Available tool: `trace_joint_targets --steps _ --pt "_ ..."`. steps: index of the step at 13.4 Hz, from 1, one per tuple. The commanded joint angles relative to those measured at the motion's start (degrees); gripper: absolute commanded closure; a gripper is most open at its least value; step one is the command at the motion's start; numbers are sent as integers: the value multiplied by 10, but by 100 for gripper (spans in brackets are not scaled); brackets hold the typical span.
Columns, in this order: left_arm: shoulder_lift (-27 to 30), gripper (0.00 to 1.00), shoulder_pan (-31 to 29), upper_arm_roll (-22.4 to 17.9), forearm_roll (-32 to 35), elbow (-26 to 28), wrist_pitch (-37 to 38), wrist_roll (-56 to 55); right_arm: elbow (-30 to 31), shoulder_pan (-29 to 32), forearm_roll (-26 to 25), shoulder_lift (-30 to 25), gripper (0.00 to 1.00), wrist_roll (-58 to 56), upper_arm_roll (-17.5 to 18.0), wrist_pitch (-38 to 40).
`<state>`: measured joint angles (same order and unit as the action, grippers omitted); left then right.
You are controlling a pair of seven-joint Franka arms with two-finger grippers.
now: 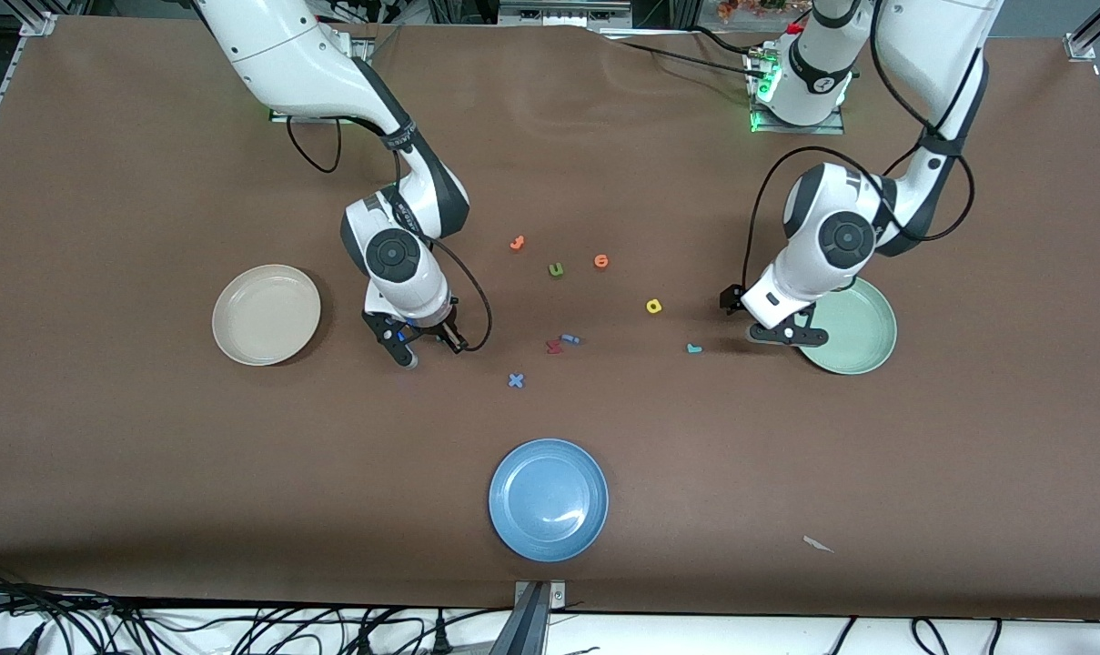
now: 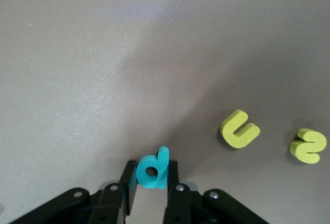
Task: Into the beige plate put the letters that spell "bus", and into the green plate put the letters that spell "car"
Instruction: 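Grasp the cyan d with the right gripper while the left gripper reaches the c, then place the d on the beige plate while the left gripper grasps the c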
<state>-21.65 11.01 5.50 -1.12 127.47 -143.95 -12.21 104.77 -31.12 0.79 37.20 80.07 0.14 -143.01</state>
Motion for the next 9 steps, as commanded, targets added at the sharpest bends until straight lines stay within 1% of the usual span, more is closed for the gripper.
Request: trace_joint_targets --steps 1,2,3,4,5,7,9 --pt "-6 0 9 -2 2 5 -12 -24 -3 -4 -9 -2 100 -3 -7 4" --pt "-10 0 11 -2 2 6 -19 -24 -13 -4 -9 -10 100 -4 -8 24" --pt "-15 0 12 -2 2 12 -20 -24 -32 -3 -9 -20 100 -7 -16 64" --pt "-19 1 16 -2 2 16 -24 -24 -58 -3 -9 -27 100 -24 -27 119" --pt "-20 5 19 -2 3 18 -26 -24 -78 -3 -7 -33 100 -59 -39 173" --pt "-22 10 19 -2 3 18 -26 -25 -91 0 2 -56 100 -144 -79 241" --pt "-24 10 19 -2 3 20 -26 -25 -90 7 4 -83 100 -250 -115 309"
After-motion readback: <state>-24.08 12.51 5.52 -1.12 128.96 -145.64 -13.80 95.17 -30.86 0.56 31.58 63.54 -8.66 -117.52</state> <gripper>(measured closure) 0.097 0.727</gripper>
